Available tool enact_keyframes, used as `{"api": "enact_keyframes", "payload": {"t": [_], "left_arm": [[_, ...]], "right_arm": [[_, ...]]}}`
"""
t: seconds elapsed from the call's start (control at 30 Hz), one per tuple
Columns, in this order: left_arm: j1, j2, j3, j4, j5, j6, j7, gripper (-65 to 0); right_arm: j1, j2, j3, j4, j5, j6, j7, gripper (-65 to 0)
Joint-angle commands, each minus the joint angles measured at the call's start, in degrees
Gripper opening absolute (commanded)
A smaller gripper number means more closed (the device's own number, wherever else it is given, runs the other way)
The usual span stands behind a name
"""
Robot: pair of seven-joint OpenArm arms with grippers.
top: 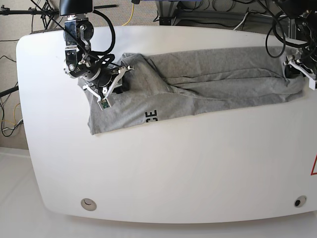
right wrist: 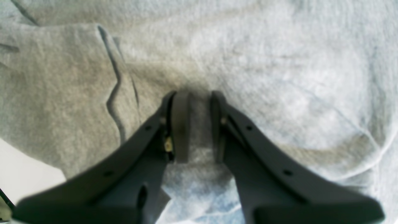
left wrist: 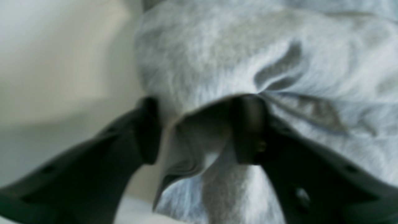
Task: Fold the T-shirt properly
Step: 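Lift the pinched shirt end with the left gripper toward the right gripper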
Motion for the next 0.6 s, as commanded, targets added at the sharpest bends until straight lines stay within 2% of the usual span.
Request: {"api": "enact_keyframes", "payload": {"t": [0.0,0.1,0.23,0.43,0.5,0.57], "left_arm": [[-0.06,0.04,0.16,0.03,1.13,0.14,3.24,-27.7],[-0.19,0.42,0.08,0.46,1.07,0.14,3.48,-28.0],[-0.46,1.46,-0.47,3.17,1.58,0.14,4.10,-33.7],[-0.27,2.30,-0.58,9.23,1.27,0.14,5.57,-51.6],[0.18,2.97,-0.26,12.88,0.96,0.14,6.38,-64.7],[0.40,3.32,-0.30,15.59,0.70,0.14,6.76,-65.0]], "right_arm": [[0.24,0.25,-0.05,0.70,-0.13,-0.15,-0.39,-53.0],[0.18,0.23,-0.02,0.73,-0.18,-0.14,-0.31,-53.1],[0.17,0.32,0.09,0.87,-0.21,-0.17,-0.22,-53.2],[0.21,0.33,0.07,0.76,-0.15,-0.19,-0.39,-53.2],[0.31,0.36,-0.02,1.06,-0.22,-0.17,-0.26,-53.3],[0.34,0.35,-0.02,1.11,-0.21,-0.20,-0.25,-53.4]]}}
